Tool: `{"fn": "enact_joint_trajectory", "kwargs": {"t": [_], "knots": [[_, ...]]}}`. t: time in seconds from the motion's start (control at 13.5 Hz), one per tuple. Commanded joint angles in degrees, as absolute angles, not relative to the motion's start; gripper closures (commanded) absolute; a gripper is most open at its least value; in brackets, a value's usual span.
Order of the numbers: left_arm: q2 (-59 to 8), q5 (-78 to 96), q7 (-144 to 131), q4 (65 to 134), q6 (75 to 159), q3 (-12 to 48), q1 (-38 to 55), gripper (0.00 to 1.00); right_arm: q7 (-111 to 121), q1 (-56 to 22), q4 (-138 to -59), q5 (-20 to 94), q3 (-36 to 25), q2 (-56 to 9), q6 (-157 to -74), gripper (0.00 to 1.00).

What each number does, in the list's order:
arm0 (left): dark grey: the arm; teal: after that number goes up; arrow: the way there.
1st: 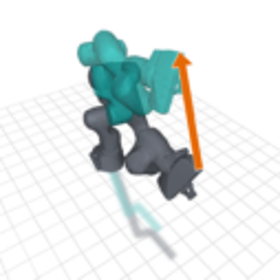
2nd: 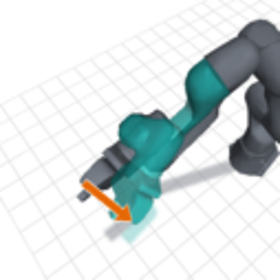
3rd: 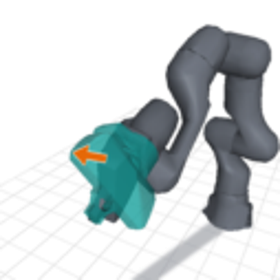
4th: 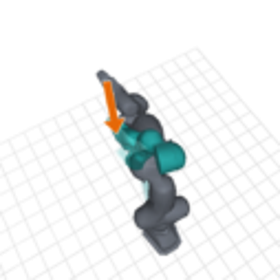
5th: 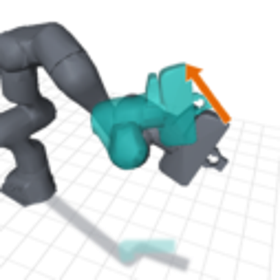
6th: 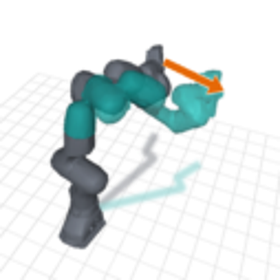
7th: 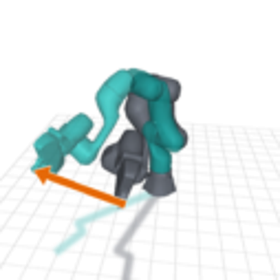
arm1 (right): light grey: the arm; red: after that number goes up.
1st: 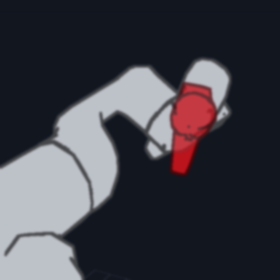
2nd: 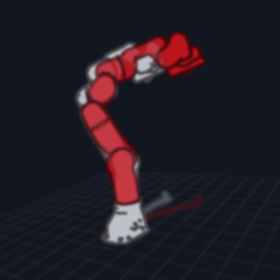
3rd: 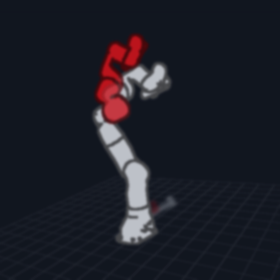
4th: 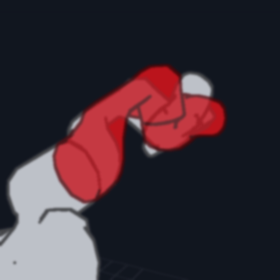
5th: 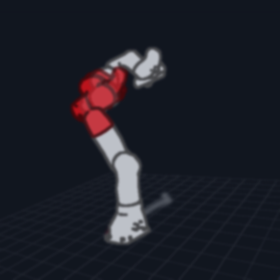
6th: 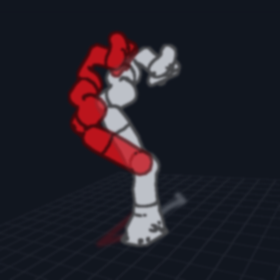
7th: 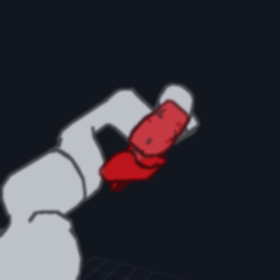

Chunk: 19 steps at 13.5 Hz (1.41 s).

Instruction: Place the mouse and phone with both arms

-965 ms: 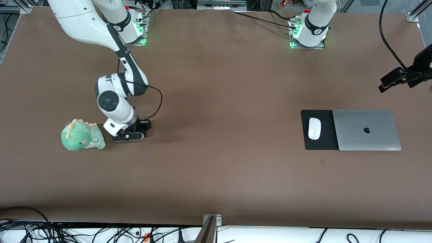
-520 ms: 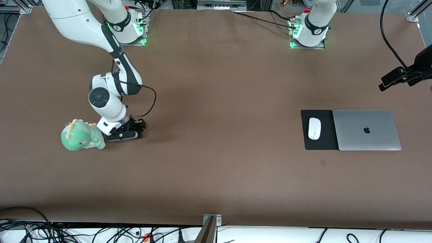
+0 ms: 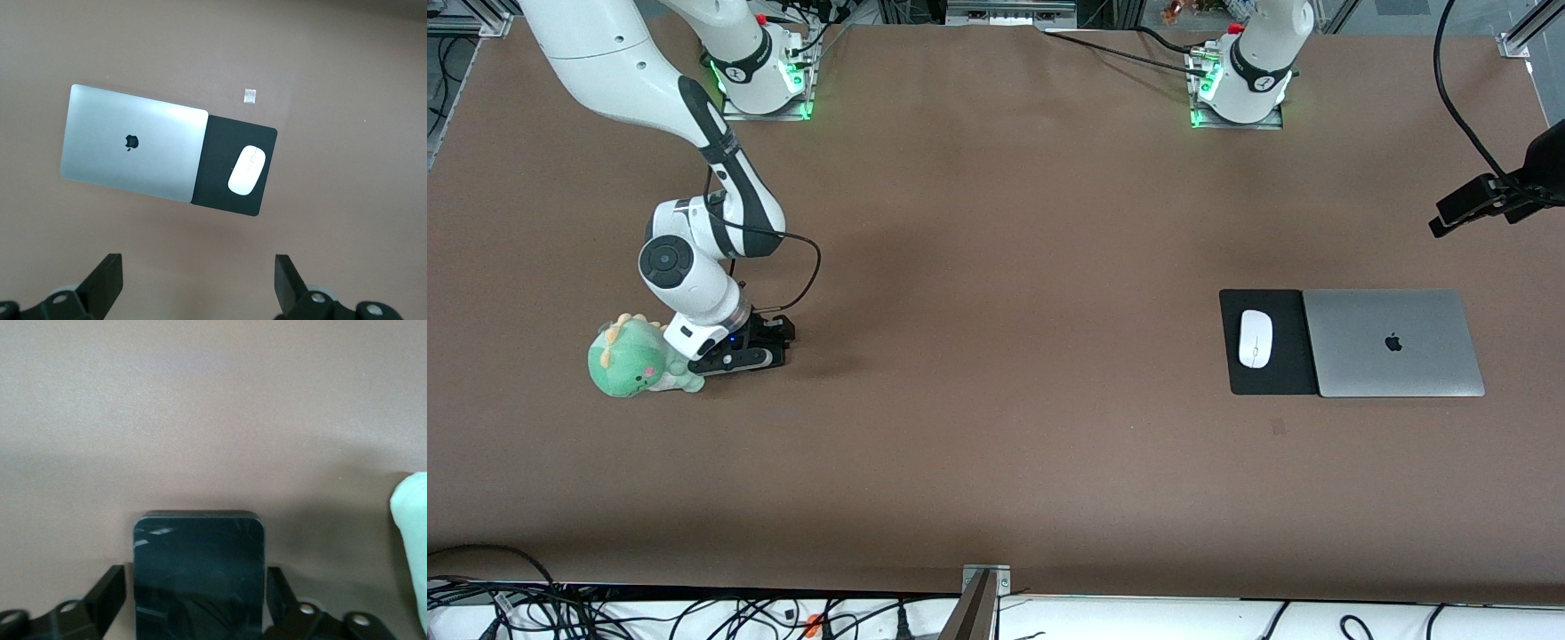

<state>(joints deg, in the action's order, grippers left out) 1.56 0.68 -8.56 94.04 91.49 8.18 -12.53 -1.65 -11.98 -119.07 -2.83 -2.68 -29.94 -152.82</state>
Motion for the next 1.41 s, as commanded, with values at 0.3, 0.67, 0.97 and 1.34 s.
{"fn": "enact_joint_trajectory", "kwargs": {"t": [0.3,0.67,0.97,1.34], "knots": [[0.9,1.1,-8.9,92.3,89.0,-6.3,2.1,0.0,0.8,-11.3,-107.6,9.1,-2.1,-23.4,-126.4,0.0],[1.0,1.1,-8.8,92.7,88.9,-6.0,1.9,0.0,-0.3,-11.3,-104.0,11.4,-5.9,-12.8,-111.7,0.0],[0.4,1.2,-8.8,92.5,89.5,-5.9,2.4,0.0,-0.7,-11.3,-103.7,11.0,-9.6,-4.2,-102.9,0.0],[0.4,1.2,-8.7,92.3,90.1,-5.9,2.1,0.0,-0.8,-7.2,-98.3,7.0,-9.3,1.3,-91.7,0.0]]}}
